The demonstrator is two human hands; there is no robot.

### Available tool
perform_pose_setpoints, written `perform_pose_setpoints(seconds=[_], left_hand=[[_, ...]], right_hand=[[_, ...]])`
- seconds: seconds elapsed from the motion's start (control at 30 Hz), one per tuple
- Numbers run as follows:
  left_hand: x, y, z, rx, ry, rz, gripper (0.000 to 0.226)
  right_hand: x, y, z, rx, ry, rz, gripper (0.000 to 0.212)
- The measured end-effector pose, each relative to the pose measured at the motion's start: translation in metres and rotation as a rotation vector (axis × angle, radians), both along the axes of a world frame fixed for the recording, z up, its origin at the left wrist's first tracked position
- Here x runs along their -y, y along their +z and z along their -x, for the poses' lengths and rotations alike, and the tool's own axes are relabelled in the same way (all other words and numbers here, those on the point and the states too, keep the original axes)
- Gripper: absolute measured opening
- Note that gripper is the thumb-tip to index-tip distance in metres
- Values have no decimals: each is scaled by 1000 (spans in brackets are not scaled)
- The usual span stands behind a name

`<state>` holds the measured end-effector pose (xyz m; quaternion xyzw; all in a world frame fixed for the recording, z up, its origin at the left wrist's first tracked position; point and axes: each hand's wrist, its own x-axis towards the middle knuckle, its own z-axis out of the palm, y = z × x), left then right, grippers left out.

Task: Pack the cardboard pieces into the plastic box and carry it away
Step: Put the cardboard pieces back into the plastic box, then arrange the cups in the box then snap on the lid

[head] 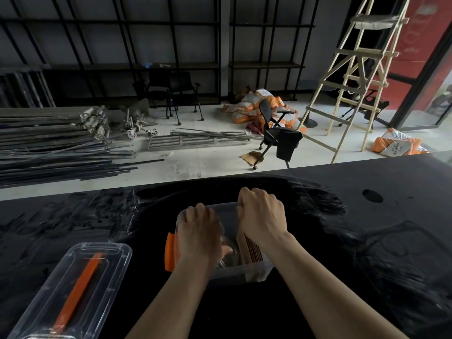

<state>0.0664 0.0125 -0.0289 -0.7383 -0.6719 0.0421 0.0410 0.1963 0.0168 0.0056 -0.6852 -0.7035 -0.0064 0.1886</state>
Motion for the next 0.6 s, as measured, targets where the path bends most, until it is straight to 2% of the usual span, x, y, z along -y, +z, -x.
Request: perform_pose_setpoints(seconds=[0.13, 0.2, 0.4, 0.5, 0.6], left_hand=[[1, -5, -5, 78, 22, 92, 80], [1, -10, -4, 86, 10, 79, 75], [0, -8, -4, -30, -26, 51, 34], [-1, 0, -1, -6, -71, -40, 28], [-3, 12, 9, 120, -93, -172, 23]], right_hand=[[1, -5, -4, -42, 3, 2, 12], [2, -9, -7, -53, 4, -12, 12], [1, -15, -12, -111, -11, -42, 11], [1, -12, -16, -162, -41, -34, 7], [-6, -13, -22, -302, -76, -16, 8]])
